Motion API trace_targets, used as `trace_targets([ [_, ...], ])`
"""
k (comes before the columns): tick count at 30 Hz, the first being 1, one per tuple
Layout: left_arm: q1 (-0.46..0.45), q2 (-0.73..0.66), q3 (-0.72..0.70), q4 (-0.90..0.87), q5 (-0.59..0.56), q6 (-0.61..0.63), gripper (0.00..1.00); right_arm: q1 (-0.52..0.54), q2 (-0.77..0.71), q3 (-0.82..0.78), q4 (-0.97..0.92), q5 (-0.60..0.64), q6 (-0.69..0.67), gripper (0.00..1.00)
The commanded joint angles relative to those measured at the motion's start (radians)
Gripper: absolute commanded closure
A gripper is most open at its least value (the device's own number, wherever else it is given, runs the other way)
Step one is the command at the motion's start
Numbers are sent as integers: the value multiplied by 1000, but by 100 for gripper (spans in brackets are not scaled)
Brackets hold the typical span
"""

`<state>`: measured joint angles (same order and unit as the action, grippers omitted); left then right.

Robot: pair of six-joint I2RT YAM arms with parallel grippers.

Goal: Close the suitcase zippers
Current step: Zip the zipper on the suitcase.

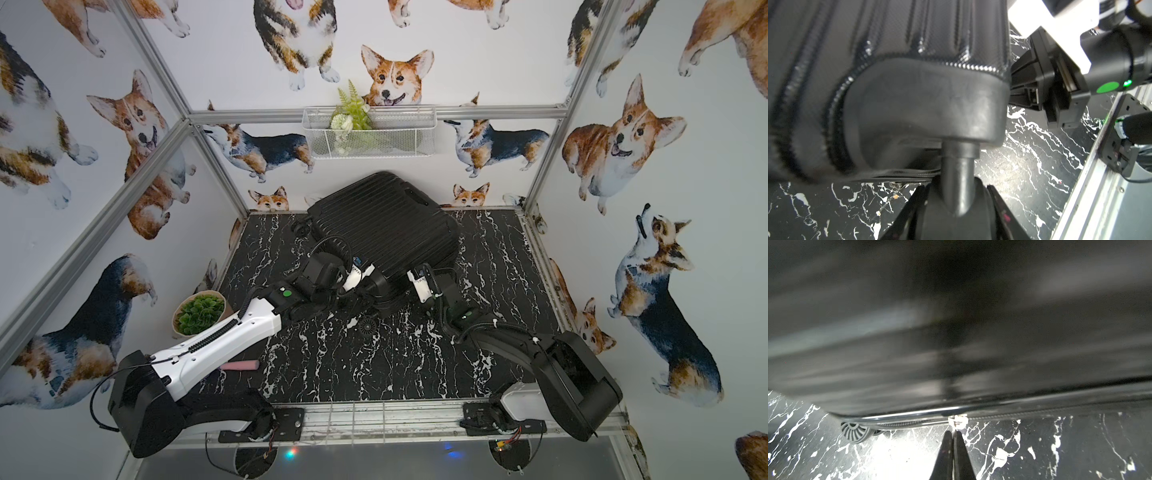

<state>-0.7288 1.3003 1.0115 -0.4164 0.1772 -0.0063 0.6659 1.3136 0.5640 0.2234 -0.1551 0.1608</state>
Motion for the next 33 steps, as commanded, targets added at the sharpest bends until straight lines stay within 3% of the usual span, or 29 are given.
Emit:
trace_targets([
  [1, -8, -5, 1, 182, -103, -47, 81, 10, -9, 5, 2, -61, -20, 100],
  [11, -10, 11, 29, 183, -94, -110, 81, 31, -7, 22, -6, -164, -43, 100],
  [29, -104, 78, 23, 356, -169, -250, 87, 140, 67, 22, 161, -122, 82, 100],
  [31, -109, 90, 32, 354, -147, -246, 84, 140, 61, 16, 157, -83, 83, 100],
  [33, -109, 93, 44, 336, -119, -229, 73, 141, 44, 6, 146, -11, 82, 100],
])
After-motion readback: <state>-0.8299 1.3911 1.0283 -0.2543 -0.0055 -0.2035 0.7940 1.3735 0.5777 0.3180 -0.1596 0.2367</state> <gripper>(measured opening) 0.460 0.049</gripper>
